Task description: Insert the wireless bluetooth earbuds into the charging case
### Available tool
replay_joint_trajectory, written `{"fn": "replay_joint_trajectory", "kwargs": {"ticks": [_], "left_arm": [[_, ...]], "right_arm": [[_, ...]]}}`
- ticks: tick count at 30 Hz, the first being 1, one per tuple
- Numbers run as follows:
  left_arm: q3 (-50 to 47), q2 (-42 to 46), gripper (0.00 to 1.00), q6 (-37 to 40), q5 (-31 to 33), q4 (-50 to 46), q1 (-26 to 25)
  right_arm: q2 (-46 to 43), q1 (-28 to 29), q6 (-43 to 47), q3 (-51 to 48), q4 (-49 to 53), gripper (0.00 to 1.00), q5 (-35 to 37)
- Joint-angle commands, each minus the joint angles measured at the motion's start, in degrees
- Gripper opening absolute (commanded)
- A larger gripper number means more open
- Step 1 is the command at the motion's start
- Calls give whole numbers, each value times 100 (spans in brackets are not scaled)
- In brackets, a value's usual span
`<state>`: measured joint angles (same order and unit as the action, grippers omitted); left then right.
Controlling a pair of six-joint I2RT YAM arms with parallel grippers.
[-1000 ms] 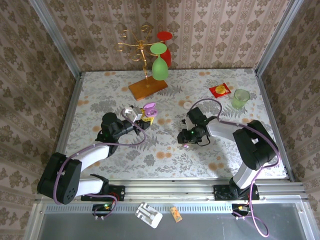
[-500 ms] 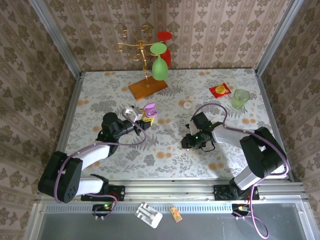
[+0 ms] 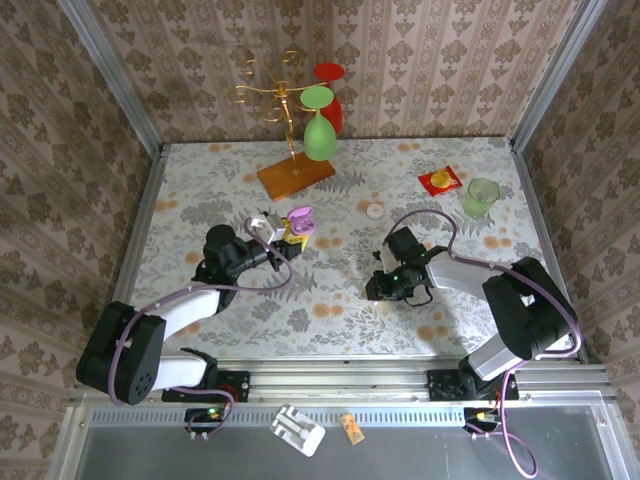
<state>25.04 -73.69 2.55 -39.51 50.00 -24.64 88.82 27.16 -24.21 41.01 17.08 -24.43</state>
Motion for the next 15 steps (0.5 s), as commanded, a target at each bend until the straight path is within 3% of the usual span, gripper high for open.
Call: {"fn": "replay_joint_trajectory", "kwargs": {"ticks": [1,6,15], "left_arm": [[124,-60,23,-162,-152,274,17],[130,-80,23,-152,-151,265,21],[168,-154,23,-184,-183,333,19]], "right_arm": [[-132,-42,-124,-68,144,21,27],[-151,-44,-307,-163,-69,26,57],[-355,-48,-425,-314,-126,18,11]]}}
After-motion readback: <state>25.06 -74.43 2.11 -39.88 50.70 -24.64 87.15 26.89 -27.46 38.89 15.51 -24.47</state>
